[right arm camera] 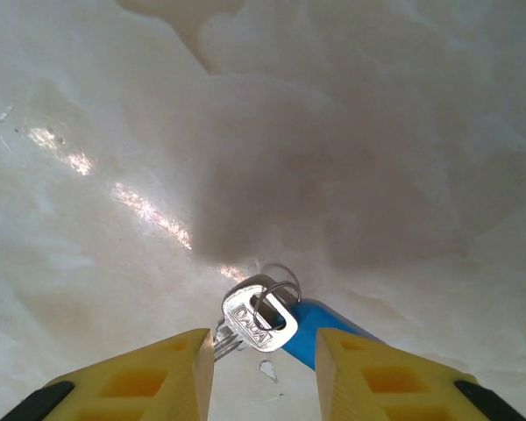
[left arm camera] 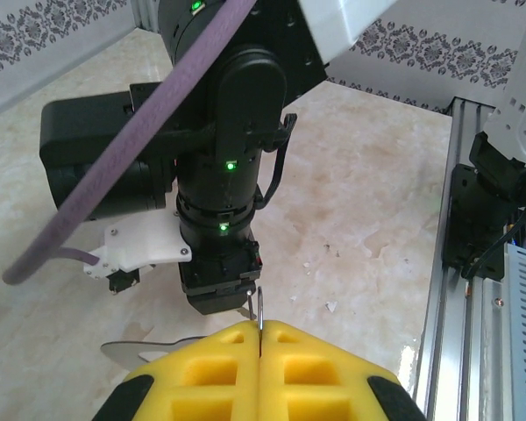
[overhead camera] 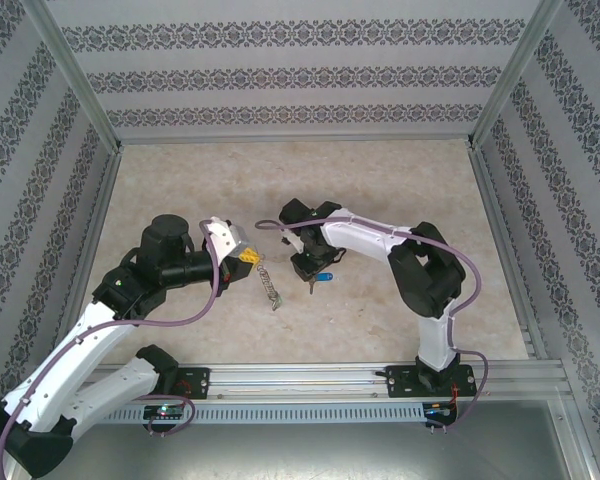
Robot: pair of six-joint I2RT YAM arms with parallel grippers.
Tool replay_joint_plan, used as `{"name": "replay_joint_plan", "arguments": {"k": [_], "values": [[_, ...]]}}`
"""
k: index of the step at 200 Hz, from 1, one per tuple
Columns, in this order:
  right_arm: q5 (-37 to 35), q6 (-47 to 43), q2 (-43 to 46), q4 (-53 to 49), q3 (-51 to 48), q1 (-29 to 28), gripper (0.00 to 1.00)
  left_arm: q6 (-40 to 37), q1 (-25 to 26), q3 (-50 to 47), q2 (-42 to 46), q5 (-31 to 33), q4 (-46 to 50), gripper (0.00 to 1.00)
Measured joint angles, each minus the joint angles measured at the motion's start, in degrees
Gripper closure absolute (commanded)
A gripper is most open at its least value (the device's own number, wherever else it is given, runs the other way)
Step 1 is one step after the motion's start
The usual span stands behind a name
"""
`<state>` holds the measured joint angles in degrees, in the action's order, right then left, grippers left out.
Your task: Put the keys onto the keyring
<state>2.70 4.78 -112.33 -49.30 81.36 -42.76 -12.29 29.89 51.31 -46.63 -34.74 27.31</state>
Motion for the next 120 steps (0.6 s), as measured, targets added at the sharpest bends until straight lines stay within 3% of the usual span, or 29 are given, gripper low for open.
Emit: {"name": "replay_joint_plan", "arguments": {"k": [120], "values": [[-2.7, 0.9, -4.1, -1.9, 3.2, -0.2, 0.66, 0.0, 0.0, -0.1, 0.4, 0.6, 0.5, 1.0]]}}
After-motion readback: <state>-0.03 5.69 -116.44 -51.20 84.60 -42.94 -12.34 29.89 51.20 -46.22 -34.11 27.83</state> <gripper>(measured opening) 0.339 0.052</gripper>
